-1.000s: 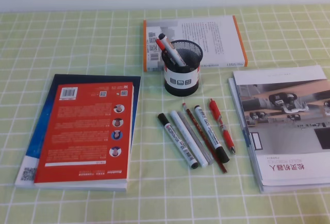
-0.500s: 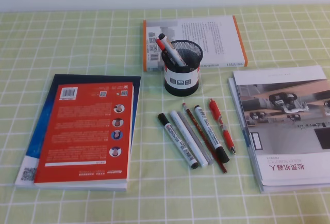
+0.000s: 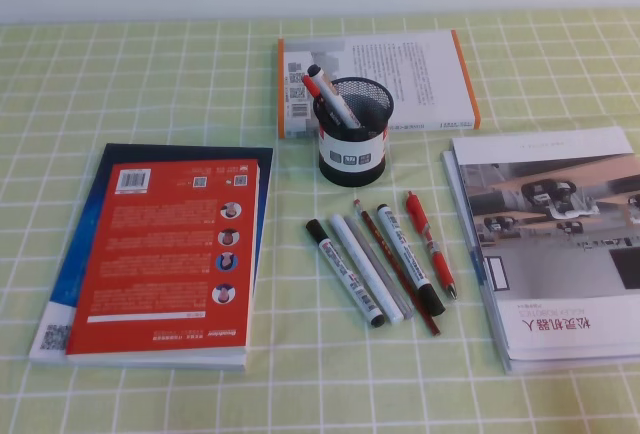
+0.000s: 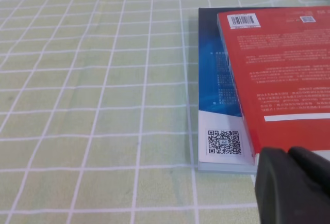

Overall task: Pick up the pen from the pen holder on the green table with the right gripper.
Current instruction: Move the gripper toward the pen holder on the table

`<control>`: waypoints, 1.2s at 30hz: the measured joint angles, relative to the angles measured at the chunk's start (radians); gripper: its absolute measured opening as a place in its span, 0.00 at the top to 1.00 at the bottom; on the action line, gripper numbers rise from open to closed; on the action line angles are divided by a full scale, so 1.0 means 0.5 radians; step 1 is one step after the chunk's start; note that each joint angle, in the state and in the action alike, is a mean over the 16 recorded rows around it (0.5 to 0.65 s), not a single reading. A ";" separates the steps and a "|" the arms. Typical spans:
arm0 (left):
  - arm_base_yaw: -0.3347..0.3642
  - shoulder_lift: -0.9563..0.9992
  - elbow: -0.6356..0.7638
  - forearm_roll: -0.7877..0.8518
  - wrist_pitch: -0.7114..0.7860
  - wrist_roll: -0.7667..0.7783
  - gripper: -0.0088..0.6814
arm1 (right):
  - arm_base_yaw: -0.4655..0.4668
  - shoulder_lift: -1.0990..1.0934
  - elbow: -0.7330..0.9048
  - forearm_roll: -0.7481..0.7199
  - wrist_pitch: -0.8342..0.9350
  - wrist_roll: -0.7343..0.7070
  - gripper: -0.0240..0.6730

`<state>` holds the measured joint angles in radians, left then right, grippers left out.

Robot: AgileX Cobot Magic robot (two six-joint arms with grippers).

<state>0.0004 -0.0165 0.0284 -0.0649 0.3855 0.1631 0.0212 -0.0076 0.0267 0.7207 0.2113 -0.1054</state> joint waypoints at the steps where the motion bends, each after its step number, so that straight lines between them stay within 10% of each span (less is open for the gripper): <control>1: 0.000 0.000 0.000 0.000 0.000 0.000 0.99 | 0.000 0.000 0.000 0.038 -0.014 0.000 0.98; 19: 0.000 0.000 0.000 0.000 0.000 0.000 0.99 | 0.000 0.146 -0.182 0.246 0.040 -0.078 0.98; 36: 0.000 0.000 0.000 0.000 0.000 0.000 0.99 | 0.000 1.271 -0.918 0.121 0.703 -0.559 0.98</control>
<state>0.0004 -0.0165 0.0284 -0.0649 0.3855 0.1631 0.0212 0.6281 -0.4322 0.7813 0.5630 -0.3848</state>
